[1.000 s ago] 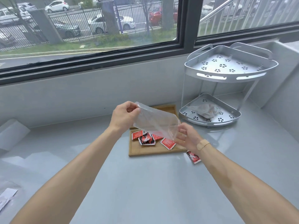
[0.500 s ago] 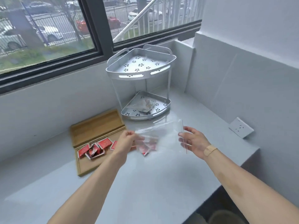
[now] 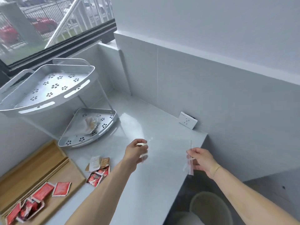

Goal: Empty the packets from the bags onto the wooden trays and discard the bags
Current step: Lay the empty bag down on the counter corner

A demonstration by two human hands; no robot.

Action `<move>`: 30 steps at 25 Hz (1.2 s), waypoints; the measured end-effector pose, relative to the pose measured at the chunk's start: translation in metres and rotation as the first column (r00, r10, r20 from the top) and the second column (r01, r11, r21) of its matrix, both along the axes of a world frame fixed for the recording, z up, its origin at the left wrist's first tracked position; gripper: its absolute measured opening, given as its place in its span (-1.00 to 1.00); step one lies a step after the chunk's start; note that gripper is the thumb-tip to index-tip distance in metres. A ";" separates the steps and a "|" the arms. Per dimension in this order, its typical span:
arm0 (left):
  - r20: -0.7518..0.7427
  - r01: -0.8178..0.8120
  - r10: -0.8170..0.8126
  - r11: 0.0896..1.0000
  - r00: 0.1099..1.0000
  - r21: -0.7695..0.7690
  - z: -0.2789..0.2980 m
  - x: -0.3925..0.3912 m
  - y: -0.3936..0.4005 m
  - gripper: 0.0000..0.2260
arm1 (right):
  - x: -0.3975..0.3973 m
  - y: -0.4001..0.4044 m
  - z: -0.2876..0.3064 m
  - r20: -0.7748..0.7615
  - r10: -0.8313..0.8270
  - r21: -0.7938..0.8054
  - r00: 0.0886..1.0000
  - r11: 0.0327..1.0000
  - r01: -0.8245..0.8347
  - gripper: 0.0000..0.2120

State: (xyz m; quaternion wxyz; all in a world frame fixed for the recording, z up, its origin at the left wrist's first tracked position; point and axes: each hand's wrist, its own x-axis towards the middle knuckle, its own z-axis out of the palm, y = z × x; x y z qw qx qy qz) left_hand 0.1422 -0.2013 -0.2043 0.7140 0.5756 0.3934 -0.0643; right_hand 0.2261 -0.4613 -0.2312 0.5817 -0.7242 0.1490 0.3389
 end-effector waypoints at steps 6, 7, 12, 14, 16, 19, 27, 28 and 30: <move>-0.043 0.120 -0.115 0.977 0.992 0.176 -0.025 0.082 -0.037 -0.82 | 0.031 -0.044 -0.020 -0.011 -0.055 -0.107 0.998 0.993 0.053 -0.94; -0.063 0.142 -0.132 0.970 0.989 0.197 -0.030 0.094 -0.040 -0.80 | 0.036 -0.048 -0.023 -0.012 -0.078 -0.112 0.997 0.991 0.077 -0.95; -0.173 0.251 -0.198 0.889 0.965 0.384 -0.052 0.133 -0.044 -0.71 | 0.057 -0.044 -0.029 -0.005 -0.175 -0.147 0.984 0.974 0.173 -0.92; -0.199 0.281 -0.214 0.857 0.956 0.432 -0.056 0.144 -0.044 -0.70 | 0.063 -0.039 -0.030 0.002 -0.230 -0.163 0.973 0.960 0.227 -0.88; -0.207 0.297 -0.224 0.839 0.952 0.457 -0.057 0.153 -0.046 -0.70 | 0.068 -0.036 -0.030 0.015 -0.278 -0.175 0.960 0.945 0.277 -0.84; -0.184 0.324 -0.267 0.811 0.946 0.488 -0.059 0.163 -0.048 -0.70 | 0.071 -0.032 -0.032 0.036 -0.271 -0.223 0.962 0.936 0.272 -0.80; -0.206 0.408 -0.374 0.617 0.904 0.673 -0.051 0.143 -0.032 -0.65 | 0.065 -0.036 -0.025 0.291 0.089 -0.564 0.953 0.820 0.096 -0.62; -0.208 0.405 -0.366 0.619 0.907 0.673 -0.048 0.135 -0.027 -0.66 | 0.064 -0.034 -0.021 0.344 0.141 -0.593 0.928 0.799 0.098 -0.63; -0.199 0.382 -0.339 0.654 0.920 0.653 -0.042 0.114 -0.015 -0.67 | 0.060 -0.024 -0.014 0.417 0.260 -0.631 0.871 0.772 0.072 -0.67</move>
